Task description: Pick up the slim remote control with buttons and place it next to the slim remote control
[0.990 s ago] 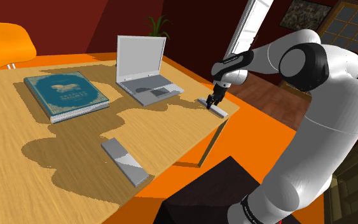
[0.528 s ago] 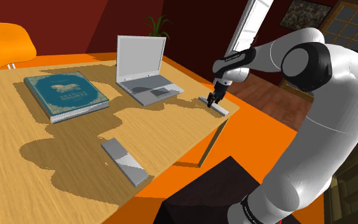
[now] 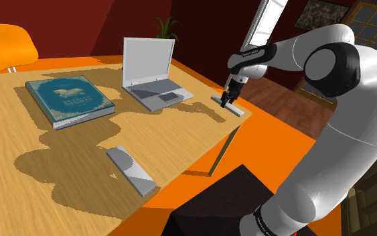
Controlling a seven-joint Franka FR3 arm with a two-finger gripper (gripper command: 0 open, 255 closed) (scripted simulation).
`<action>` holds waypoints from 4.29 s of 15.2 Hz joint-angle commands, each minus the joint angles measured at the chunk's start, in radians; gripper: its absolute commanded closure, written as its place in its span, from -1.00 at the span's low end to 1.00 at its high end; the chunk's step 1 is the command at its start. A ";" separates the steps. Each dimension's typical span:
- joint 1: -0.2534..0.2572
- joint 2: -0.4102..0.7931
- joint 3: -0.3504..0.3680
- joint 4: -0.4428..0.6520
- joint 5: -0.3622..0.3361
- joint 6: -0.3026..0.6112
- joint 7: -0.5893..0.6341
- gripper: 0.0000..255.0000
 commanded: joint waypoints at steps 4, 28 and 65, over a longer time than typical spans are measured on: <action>0.002 -0.029 -0.003 0.036 -0.013 -0.064 0.010 1.00; 0.295 -0.204 0.256 -0.166 -0.068 -0.017 0.583 1.00; 0.693 0.323 0.503 0.488 -0.170 -0.139 1.248 1.00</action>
